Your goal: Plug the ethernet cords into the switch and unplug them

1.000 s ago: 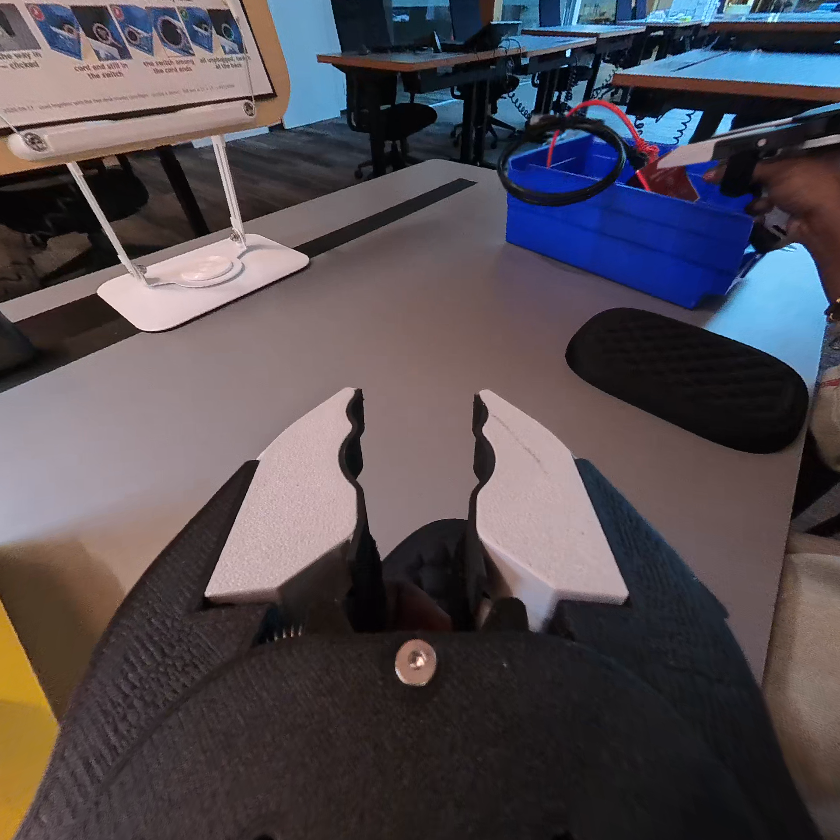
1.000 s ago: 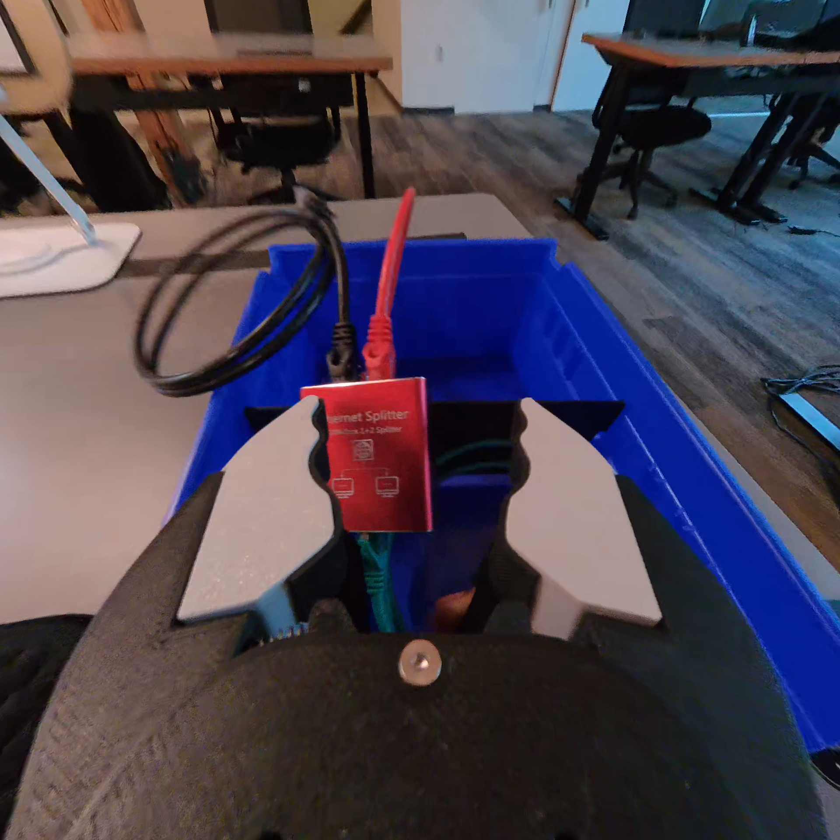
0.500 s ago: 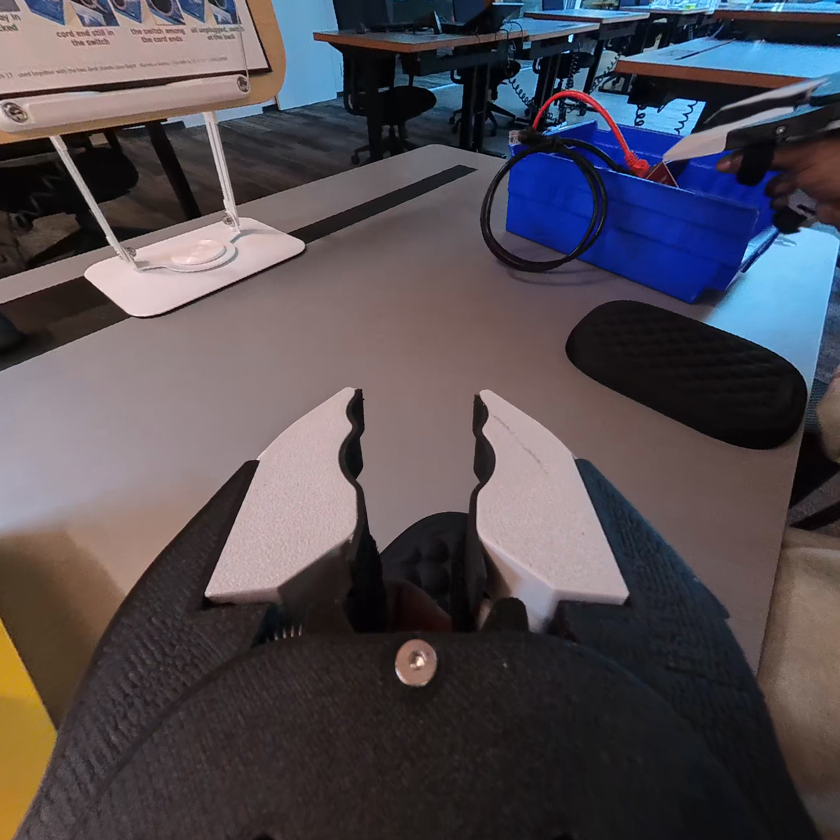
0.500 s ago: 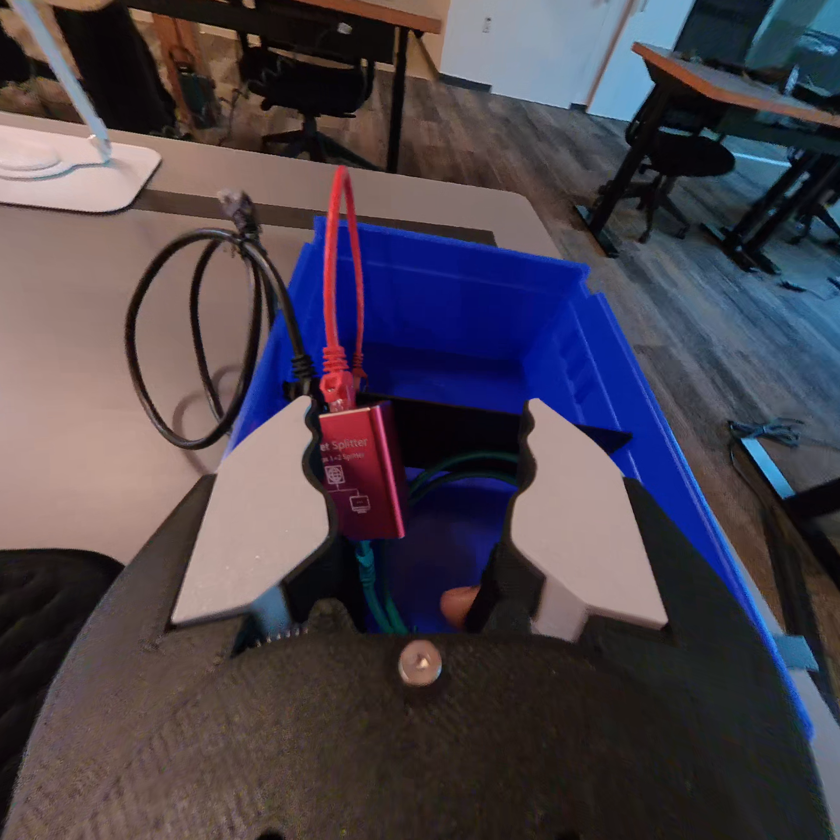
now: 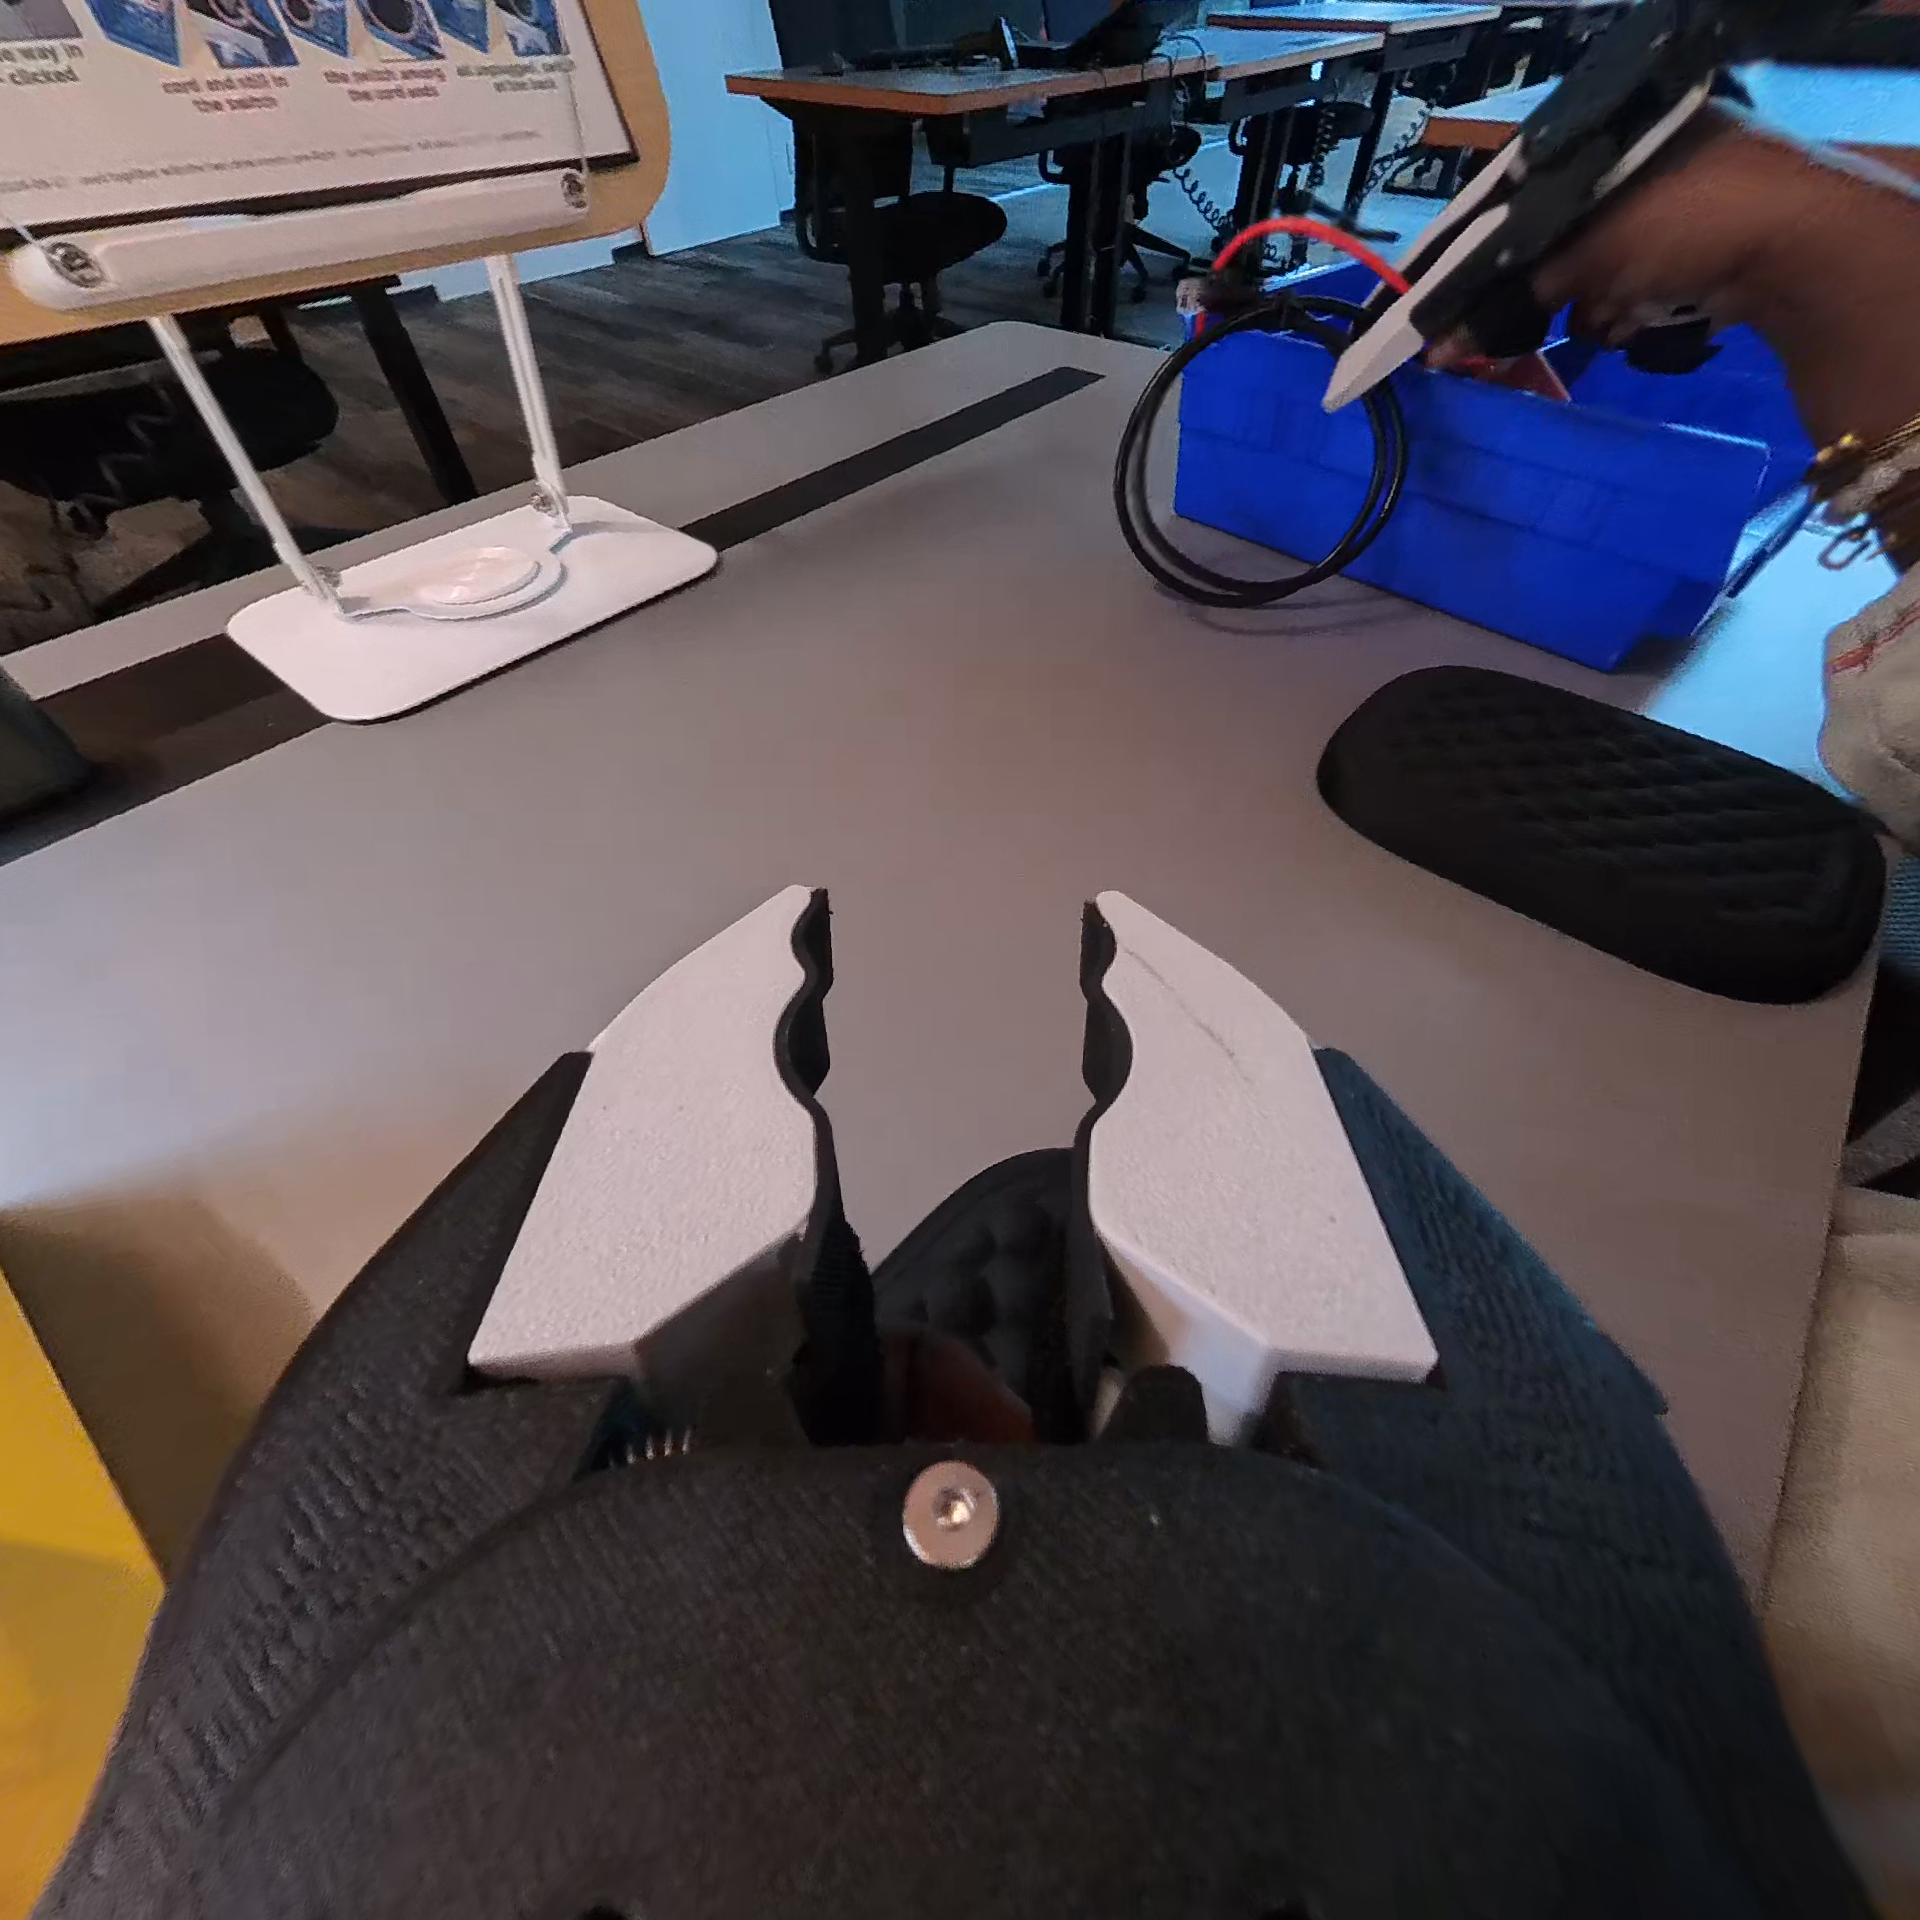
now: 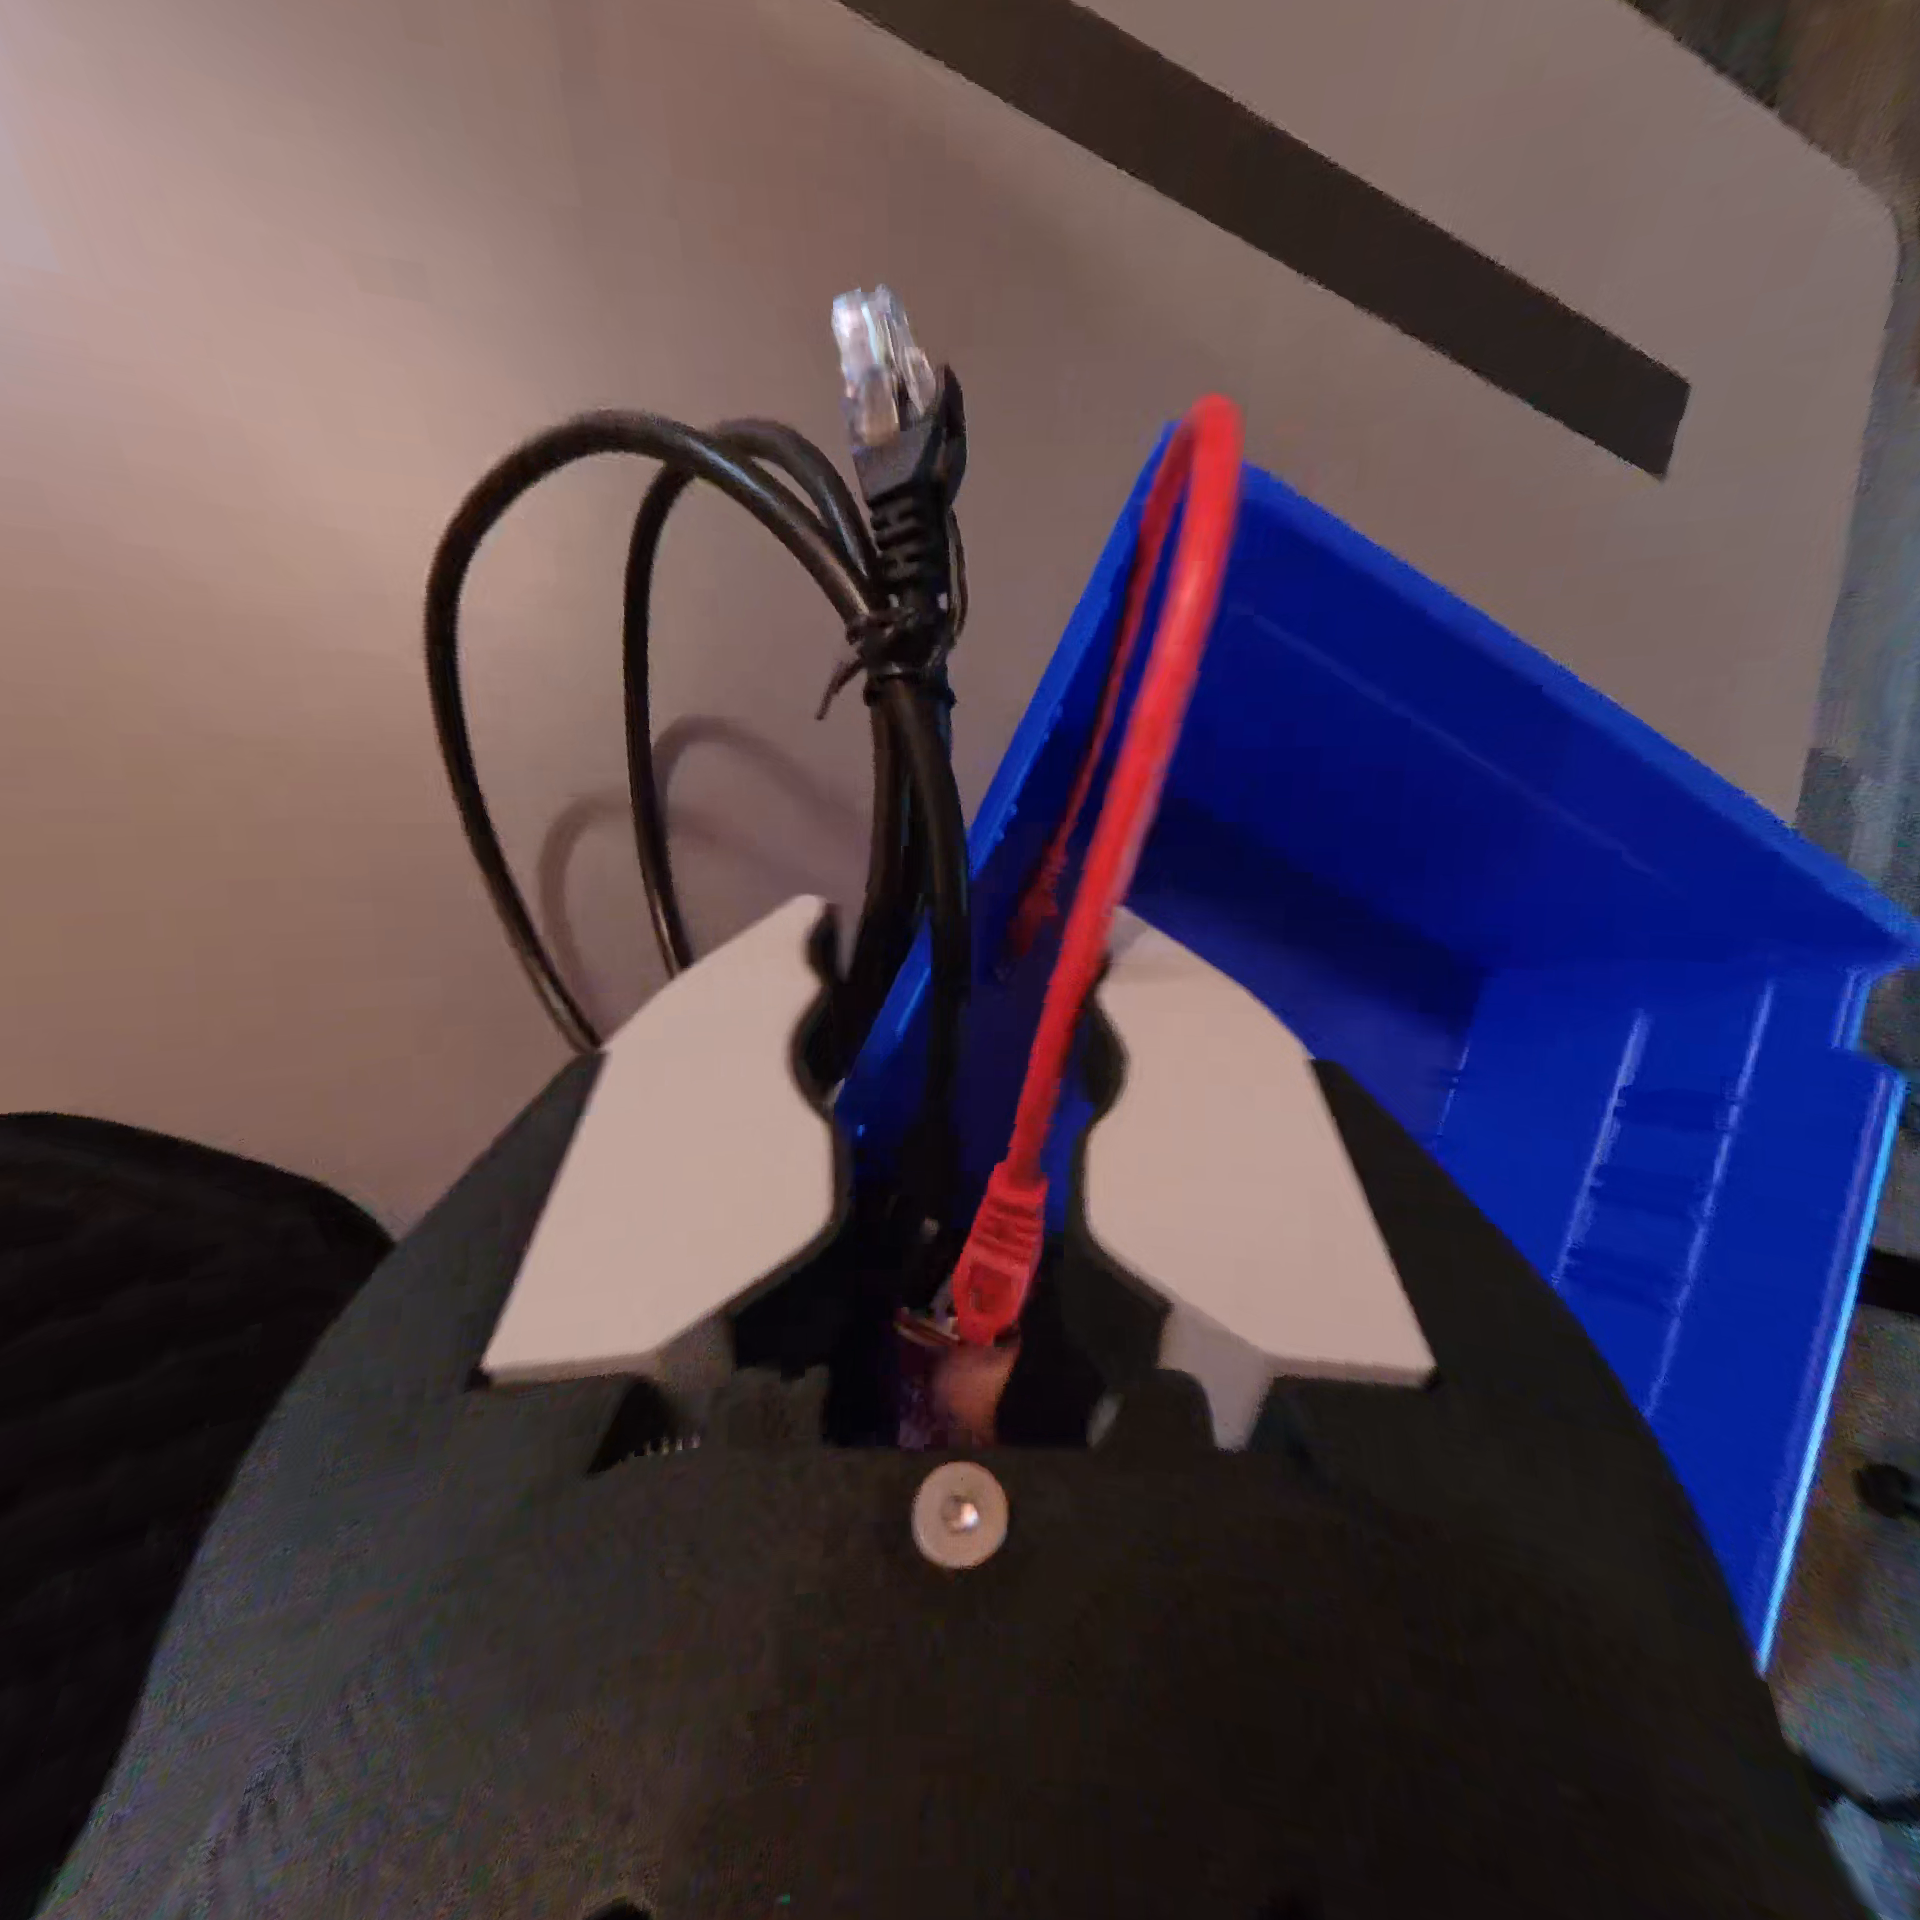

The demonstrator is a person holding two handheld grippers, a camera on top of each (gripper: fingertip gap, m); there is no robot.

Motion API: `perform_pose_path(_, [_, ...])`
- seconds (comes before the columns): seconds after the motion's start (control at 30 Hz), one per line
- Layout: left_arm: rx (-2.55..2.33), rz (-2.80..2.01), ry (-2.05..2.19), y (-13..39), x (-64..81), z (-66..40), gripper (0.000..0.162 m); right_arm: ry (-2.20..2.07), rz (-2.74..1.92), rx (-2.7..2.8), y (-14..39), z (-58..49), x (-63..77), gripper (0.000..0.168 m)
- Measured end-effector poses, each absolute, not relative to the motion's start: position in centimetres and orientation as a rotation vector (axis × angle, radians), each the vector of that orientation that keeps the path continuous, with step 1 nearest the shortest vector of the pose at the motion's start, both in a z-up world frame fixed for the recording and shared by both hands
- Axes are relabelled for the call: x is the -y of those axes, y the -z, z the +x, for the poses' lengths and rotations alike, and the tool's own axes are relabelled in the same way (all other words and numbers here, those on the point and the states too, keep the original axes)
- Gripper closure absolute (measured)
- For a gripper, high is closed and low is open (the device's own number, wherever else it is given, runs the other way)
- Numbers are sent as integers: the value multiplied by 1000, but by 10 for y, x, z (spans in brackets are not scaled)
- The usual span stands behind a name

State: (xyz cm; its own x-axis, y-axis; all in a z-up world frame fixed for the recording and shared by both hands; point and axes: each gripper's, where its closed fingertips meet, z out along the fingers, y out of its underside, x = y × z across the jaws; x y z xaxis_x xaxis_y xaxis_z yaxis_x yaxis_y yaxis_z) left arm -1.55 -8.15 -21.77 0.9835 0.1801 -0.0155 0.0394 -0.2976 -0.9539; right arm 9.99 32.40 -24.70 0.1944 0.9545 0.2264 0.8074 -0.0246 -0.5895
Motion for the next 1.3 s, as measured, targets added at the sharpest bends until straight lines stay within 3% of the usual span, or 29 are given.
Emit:
perform_pose_path(0.13, [188,-1858,-139,218,87,-23,116,-617,-1799,1535,230,91,-315,149])
perform_pose_path(0.33, [188,-1858,-134,220,87,-23,116,-1269,-1694,1078,182,108,-324,160])
perform_pose_path(0.53, [161,-1866,-136,220,82,-18,116,-1266,-1613,756,156,148,-364,162])
perform_pose_path(0.7, [142,-1874,-147,219,80,-15,116,-958,-1695,580,167,189,-408,163])
perform_pose_path(1.17, [123,-1886,-152,221,77,-11,116,-613,-2050,1051,232,191,-406,147])
perform_pose_path(1.27, [128,-1887,-178,219,79,-13,116,-544,-2021,1097,229,192,-399,109])
perform_pose_path(1.3, [134,-1881,-187,217,80,-14,116,-495,-1970,1086,222,194,-398,89])
